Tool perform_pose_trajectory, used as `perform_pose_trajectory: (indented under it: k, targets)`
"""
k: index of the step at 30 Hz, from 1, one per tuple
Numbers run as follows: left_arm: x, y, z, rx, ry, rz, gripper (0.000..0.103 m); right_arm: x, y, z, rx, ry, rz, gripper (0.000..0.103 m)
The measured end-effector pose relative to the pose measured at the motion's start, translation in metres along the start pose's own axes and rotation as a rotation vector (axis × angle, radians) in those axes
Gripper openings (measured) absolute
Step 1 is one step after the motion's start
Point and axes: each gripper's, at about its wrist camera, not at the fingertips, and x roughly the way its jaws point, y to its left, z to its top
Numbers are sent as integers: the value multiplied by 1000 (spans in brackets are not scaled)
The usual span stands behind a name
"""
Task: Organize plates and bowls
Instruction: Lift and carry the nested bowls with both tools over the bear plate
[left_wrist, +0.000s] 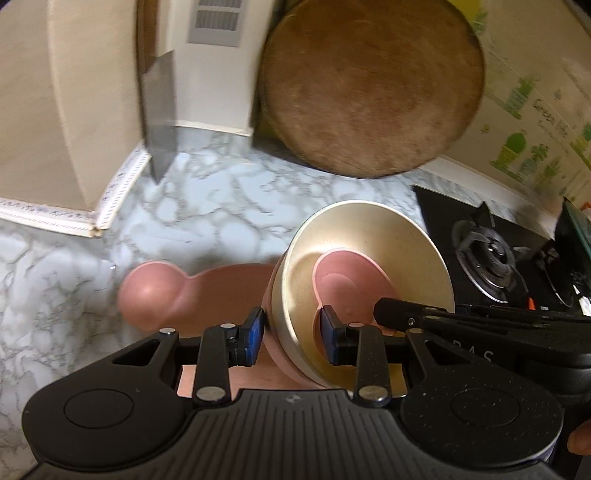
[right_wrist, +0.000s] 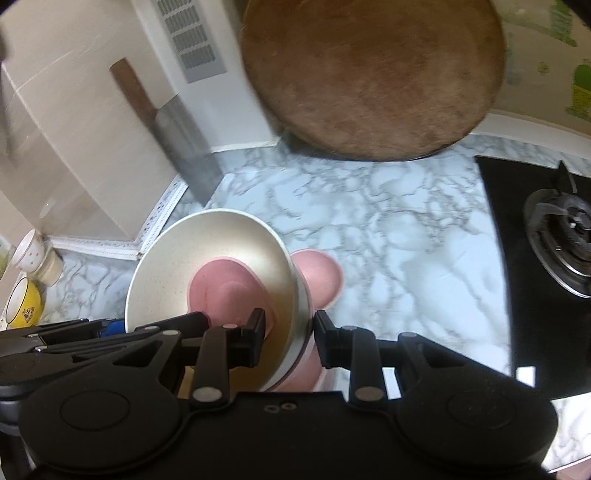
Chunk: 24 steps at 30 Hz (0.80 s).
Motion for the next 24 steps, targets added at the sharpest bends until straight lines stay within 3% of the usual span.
perform_pose_trajectory:
  k: [11,24]
  targets:
    - [16,37,-6,-60,61,31,32,34,19,-2,-8,86,6,28]
    - [39,49,-15,-89,107,17,32,57,18,-9,3,141,-15,28]
